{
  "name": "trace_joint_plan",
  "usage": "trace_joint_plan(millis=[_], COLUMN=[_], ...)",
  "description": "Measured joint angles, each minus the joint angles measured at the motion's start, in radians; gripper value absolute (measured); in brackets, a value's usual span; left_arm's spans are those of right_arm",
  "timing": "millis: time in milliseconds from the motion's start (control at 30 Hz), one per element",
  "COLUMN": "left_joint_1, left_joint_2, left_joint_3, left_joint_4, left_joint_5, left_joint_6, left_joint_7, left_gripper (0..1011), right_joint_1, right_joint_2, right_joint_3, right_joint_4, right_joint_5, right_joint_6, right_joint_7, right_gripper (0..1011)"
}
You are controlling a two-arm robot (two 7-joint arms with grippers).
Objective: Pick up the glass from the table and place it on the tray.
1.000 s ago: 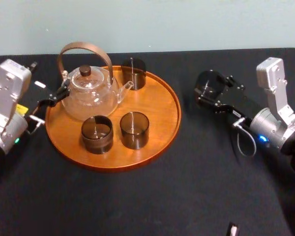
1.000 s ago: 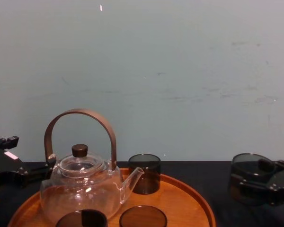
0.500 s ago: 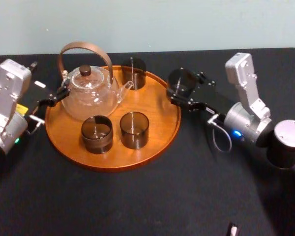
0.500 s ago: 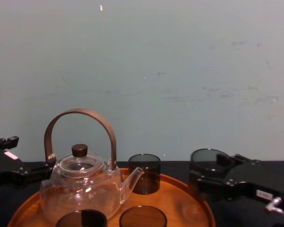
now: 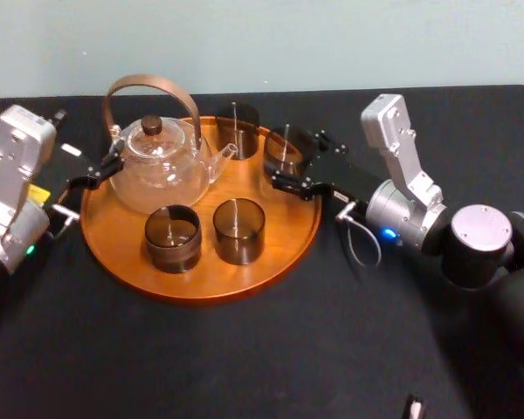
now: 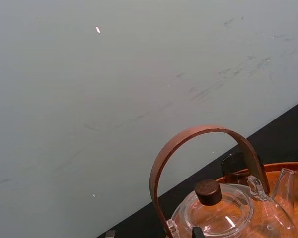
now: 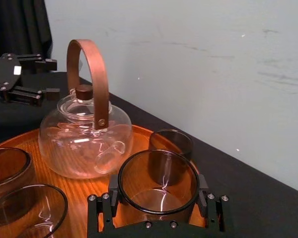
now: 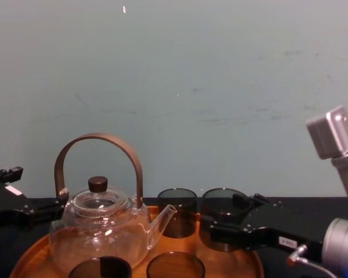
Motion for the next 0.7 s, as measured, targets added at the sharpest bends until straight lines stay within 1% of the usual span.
trace_joint_plan(millis=[233,500,700], left_joint_1=[0.0,0.0,0.0], left_joint_2=[0.0,0.0,0.0], left_joint_3=[0.0,0.0,0.0], left_joint_4=[0.0,0.0,0.0], left_joint_5=[0.0,0.0,0.0], left_joint_6=[0.0,0.0,0.0], left_joint_7=[0.0,0.0,0.0], left_gripper=[1001,1001,1001], right_joint_1=[0.022,0.035,0.045], right_joint_2=[-0.018,-0.027,-0.034], right_joint_3=[-0.015,-0.021,-0.022], right_joint_4=[0.045,0.083,0.116], right_joint_5=[-0.007,-0.014,-0.019], right_joint_6=[-0.003,-0.003,-0.013], right_joint_7=[0.001,-0.005,-0.005], right_gripper=[905,905,905])
